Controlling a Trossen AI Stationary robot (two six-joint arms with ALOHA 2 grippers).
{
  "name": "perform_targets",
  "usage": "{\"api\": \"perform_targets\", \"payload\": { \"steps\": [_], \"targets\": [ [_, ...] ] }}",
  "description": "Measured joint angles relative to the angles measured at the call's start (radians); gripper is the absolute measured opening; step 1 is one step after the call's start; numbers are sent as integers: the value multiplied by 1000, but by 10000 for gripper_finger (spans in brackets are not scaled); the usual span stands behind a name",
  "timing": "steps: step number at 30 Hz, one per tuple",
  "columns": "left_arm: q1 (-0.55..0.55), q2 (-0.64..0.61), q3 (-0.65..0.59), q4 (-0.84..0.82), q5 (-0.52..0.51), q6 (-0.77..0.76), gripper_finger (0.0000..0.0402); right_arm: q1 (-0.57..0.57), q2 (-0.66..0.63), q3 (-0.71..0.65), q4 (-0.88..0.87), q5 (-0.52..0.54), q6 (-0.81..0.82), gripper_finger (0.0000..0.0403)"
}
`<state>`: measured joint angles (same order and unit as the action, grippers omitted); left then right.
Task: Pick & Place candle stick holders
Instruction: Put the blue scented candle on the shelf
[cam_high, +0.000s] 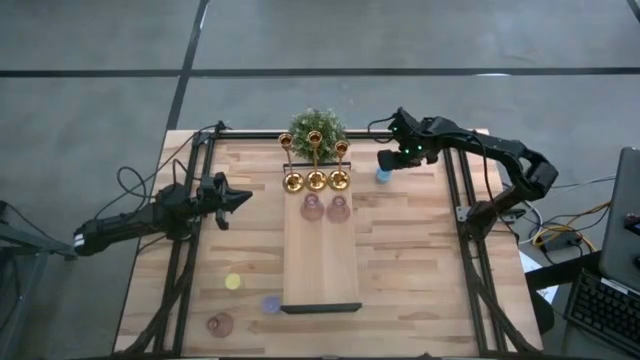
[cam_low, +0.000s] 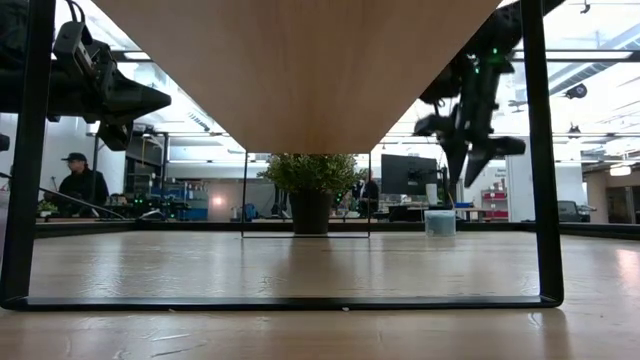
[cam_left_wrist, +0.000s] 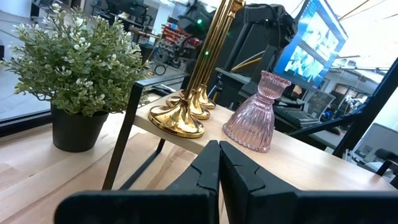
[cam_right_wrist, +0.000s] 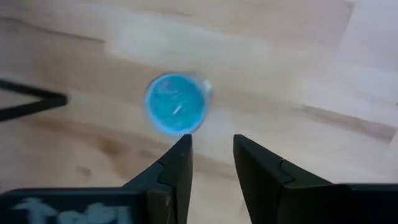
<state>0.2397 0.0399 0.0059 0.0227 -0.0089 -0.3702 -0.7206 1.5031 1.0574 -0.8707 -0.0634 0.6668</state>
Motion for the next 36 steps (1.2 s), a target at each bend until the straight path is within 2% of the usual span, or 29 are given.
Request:
{"api": "perform_targets", "payload": {
  "steps": [5, 11, 24, 36],
  "targets": [
    [0, 0, 0, 0, 0, 0, 10, -41, 32, -59, 89, -42, -24, 128],
    [0, 0, 0, 0, 0, 0, 10, -47, 72, -72, 135, -44, -52, 127],
    [0, 0, 0, 0, 0, 0, 10, -46, 132, -47, 174, -45, -72, 99],
    [0, 0, 0, 0, 0, 0, 10, -46, 133, -47, 183, -42, -104, 57]
  ]
}}
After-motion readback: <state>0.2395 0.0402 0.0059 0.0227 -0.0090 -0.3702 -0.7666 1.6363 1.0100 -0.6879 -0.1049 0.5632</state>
